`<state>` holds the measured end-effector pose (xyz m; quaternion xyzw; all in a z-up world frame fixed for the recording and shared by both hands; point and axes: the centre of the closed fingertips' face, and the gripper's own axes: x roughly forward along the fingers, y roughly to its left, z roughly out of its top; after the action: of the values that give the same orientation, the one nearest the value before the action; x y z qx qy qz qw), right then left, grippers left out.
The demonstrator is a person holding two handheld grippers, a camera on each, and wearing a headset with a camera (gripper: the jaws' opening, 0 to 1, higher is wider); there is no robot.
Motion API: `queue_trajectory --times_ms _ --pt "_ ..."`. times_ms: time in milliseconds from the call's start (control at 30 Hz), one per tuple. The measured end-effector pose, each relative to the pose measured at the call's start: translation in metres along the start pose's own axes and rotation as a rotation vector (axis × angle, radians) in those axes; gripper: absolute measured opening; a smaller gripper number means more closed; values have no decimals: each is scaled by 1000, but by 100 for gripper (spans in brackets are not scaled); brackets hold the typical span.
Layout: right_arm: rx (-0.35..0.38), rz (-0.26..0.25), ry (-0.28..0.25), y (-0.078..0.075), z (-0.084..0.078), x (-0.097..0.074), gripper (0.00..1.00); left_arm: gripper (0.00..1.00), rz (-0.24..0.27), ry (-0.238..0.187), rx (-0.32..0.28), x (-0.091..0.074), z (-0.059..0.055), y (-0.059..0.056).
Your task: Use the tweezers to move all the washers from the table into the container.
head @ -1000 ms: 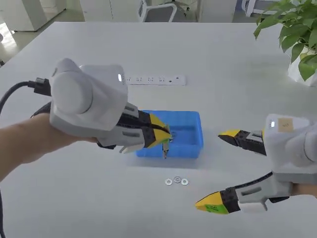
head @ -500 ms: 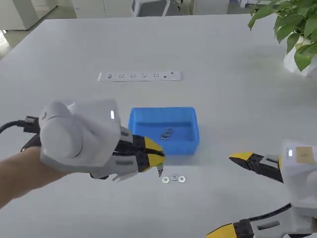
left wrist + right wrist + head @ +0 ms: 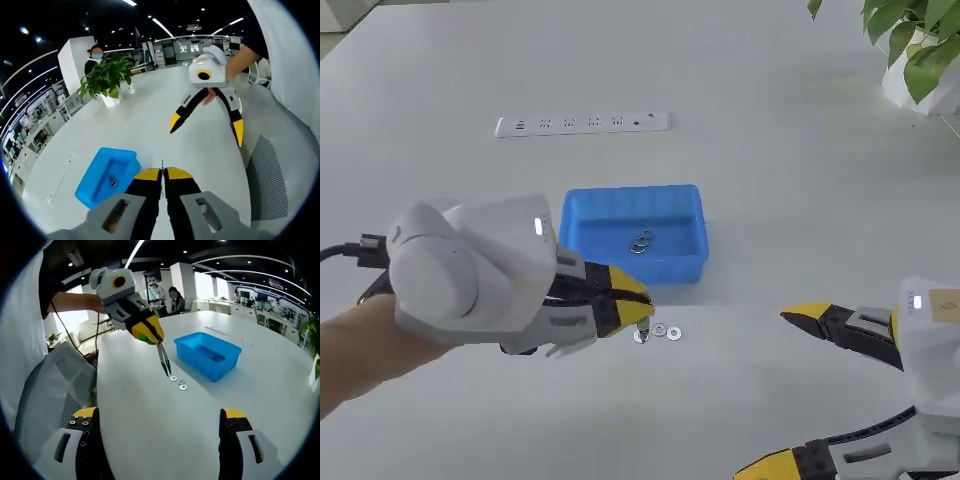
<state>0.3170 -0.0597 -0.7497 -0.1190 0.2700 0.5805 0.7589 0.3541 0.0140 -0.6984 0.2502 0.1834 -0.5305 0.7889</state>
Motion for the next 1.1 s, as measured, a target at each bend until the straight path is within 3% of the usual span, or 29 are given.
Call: queue_trajectory --times_ms 600,1100 --pt "36 22 13 1 -12 1 98 6 2 13 -29 9 -11 4" --pt "59 22 10 1 -12 3 97 6 1 -2 -37 11 -9 4"
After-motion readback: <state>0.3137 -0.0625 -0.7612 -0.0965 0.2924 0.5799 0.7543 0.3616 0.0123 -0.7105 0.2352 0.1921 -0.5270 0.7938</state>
